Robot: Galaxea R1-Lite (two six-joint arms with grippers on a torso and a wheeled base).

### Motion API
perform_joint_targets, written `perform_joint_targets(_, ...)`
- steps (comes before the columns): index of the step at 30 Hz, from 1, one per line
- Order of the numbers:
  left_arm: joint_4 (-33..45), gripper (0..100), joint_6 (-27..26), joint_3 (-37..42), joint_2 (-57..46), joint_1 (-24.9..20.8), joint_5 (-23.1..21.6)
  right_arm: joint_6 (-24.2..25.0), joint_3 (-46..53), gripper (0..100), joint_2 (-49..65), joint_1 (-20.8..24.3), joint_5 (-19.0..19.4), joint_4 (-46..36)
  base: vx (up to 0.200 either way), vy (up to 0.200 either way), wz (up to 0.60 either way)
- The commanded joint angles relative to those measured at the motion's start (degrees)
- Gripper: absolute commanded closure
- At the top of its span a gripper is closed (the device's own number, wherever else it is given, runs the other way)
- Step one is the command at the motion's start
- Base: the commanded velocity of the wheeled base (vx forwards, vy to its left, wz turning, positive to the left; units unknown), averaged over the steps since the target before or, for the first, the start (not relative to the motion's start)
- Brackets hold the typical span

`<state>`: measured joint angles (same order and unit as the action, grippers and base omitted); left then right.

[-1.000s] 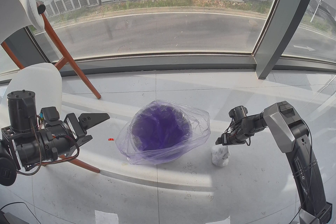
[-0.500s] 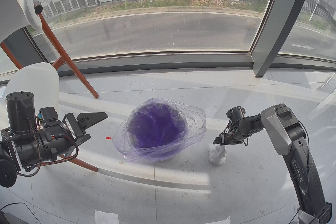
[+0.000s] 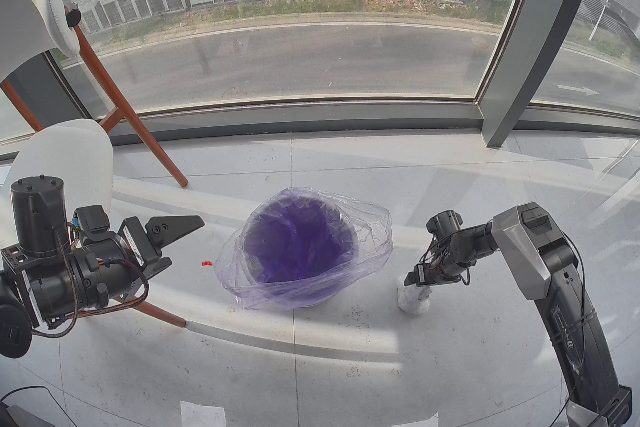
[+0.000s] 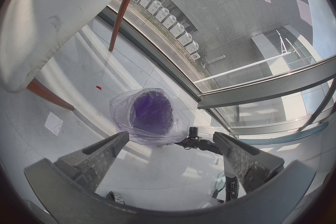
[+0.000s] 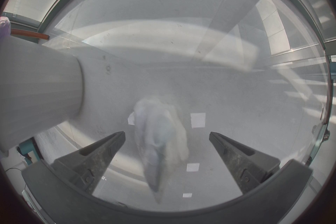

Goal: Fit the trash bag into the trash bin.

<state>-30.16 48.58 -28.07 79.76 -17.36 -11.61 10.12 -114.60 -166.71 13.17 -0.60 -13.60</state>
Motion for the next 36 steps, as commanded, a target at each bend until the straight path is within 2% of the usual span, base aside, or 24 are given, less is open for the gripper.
perform_joint_targets(1,0.0,0,0.0,0.0,0.0,0.9,0.0,0.0,0.0,100,-1.4,0.1,0.0,-2.4,0.0,0.0,0.0)
perform_joint_targets(16,-0.1,0,-0.2,0.7,-0.1,1.1,0.1,-0.4,0.0,100,-0.6,0.2,0.0,-2.8,0.0,0.0,0.0)
perform_joint_targets(19,-0.1,0,-0.4,0.6,-0.5,1.1,0.1,-0.8,0.0,100,3.8,-0.5,0.2,-4.8,0.0,0.0,0.0)
perform_joint_targets(23,0.0,0,-0.5,0.7,-1.9,1.1,0.1,-0.8,0.0,100,13.0,-2.4,0.2,-14.3,0.0,0.0,0.0)
perform_joint_targets(25,0.0,0,-0.5,0.7,-1.9,1.1,0.1,-0.9,0.0,100,15.5,-2.8,0.5,-15.7,0.0,0.0,0.0)
perform_joint_targets(26,0.0,0,-0.5,0.7,-2.0,1.2,0.2,-1.6,0.0,100,21.2,-4.1,2.4,-16.5,0.0,0.0,0.0)
perform_joint_targets(28,0.0,0,-0.5,0.7,-2.0,1.2,0.7,-1.9,0.0,100,25.1,-4.6,3.9,-16.7,0.0,0.0,0.0)
perform_joint_targets(32,-0.1,0,-0.6,0.5,-2.0,1.1,1.5,-1.4,0.0,100,29.2,-2.7,5.9,-18.4,0.0,0.0,0.0)
perform_joint_targets(36,-0.1,0,-0.5,0.2,-2.0,1.0,1.5,-1.5,0.0,100,33.1,2.4,5.7,-19.8,0.0,0.0,0.0)
